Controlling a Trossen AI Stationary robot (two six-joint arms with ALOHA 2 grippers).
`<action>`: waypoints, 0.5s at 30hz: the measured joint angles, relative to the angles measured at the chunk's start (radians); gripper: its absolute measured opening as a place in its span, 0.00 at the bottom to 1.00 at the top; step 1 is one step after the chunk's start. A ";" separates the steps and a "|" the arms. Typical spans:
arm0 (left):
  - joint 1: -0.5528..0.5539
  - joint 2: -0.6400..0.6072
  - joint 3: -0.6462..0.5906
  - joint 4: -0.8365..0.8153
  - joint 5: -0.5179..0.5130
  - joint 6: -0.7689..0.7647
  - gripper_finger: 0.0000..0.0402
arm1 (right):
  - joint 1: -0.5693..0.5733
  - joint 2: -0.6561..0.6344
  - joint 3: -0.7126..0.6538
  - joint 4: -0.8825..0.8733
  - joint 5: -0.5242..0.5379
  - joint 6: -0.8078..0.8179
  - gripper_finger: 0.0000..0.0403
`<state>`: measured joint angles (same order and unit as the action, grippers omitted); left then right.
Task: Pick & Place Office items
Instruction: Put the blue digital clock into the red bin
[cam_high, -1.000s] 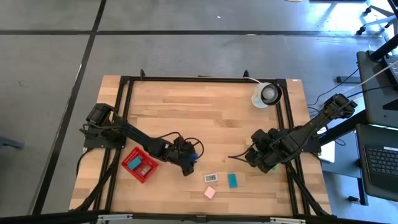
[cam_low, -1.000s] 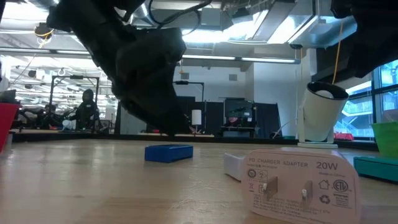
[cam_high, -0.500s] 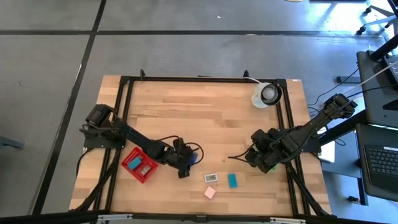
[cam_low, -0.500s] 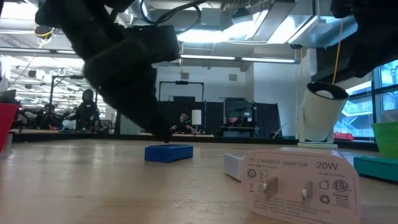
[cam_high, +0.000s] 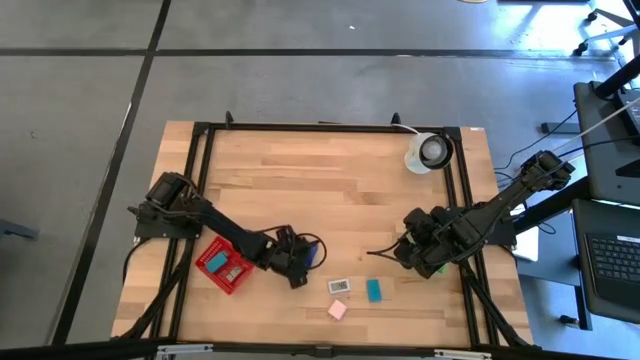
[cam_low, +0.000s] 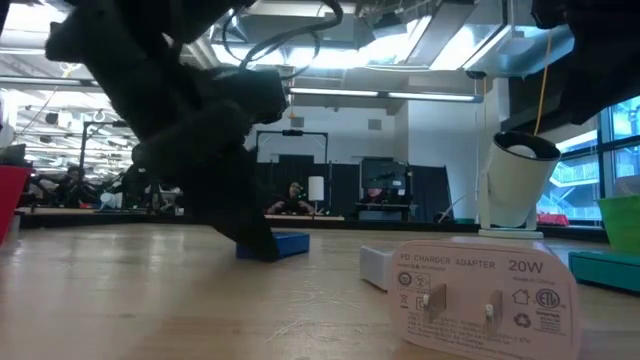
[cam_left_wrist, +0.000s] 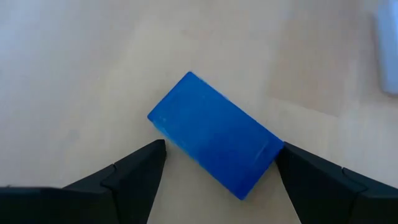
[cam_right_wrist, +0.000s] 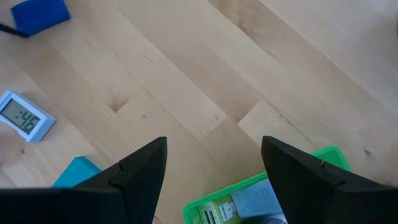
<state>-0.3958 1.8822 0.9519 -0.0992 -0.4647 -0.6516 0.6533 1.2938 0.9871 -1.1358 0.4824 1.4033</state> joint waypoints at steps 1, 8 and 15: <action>0.003 0.000 -0.001 -0.001 -0.017 -0.001 0.76 | 0.000 0.000 0.000 0.001 0.000 0.001 0.65; 0.027 -0.005 0.000 -0.064 -0.042 -0.021 0.76 | 0.000 0.000 0.000 0.020 -0.001 0.001 0.65; 0.039 -0.016 -0.002 -0.071 -0.023 -0.059 0.76 | 0.000 0.000 0.000 0.029 -0.004 0.001 0.65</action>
<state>-0.3567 1.8664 0.9497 -0.1705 -0.4880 -0.7103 0.6533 1.2938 0.9871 -1.1065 0.4786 1.4048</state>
